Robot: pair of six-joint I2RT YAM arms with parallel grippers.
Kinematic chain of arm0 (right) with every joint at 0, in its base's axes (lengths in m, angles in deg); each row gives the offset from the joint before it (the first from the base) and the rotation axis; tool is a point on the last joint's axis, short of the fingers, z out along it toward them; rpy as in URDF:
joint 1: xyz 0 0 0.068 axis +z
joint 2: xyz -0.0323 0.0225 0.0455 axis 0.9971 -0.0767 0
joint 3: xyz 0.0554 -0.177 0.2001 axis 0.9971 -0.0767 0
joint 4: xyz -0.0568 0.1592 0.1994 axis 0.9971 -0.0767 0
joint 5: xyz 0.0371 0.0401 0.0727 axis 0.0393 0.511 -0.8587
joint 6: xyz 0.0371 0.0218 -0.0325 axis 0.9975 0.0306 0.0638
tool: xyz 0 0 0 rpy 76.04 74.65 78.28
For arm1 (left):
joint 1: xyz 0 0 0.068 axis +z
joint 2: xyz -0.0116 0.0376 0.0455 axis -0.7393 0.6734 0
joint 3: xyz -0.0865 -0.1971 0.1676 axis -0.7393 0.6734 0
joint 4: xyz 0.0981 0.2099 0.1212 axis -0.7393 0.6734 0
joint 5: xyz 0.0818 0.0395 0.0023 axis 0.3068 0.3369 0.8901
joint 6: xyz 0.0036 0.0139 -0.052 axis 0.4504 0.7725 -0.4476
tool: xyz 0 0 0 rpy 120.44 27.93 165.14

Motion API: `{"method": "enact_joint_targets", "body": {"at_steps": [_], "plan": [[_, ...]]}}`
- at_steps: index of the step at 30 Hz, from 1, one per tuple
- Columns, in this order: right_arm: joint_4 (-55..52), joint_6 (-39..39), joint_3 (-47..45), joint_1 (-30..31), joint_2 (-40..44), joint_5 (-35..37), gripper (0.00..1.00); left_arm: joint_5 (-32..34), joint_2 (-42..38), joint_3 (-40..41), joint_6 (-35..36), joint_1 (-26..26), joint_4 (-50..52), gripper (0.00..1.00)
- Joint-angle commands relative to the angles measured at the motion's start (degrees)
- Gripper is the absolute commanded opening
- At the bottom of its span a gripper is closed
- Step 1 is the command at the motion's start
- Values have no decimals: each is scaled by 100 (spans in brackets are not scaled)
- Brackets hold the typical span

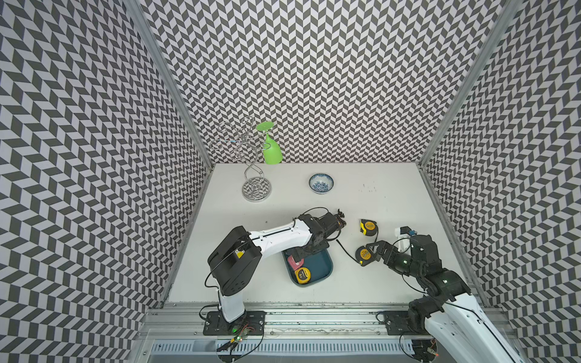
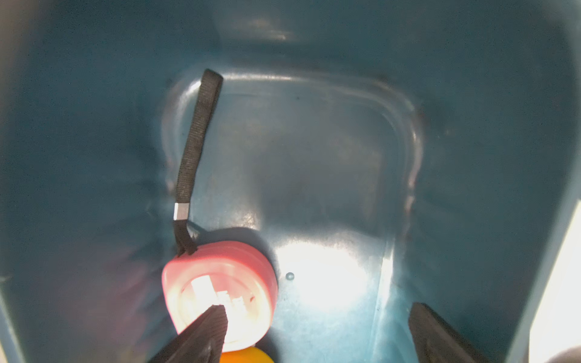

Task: Take the tape measure out of the storage box
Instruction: Adjust the storage box at the center of the board.

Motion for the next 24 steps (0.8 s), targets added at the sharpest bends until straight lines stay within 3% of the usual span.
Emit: {"method": "enact_joint_targets", "body": {"at_steps": [1, 18, 24], "plan": [[138, -19, 105, -34, 74, 62, 100, -28, 206, -44, 145, -36, -129, 95], [109, -101, 158, -30, 66, 122, 100, 1, 499, -763, 365, -71, -274, 93], [79, -127, 180, -34, 105, 83, 100, -27, 159, -750, 295, -89, 195, 94]]}}
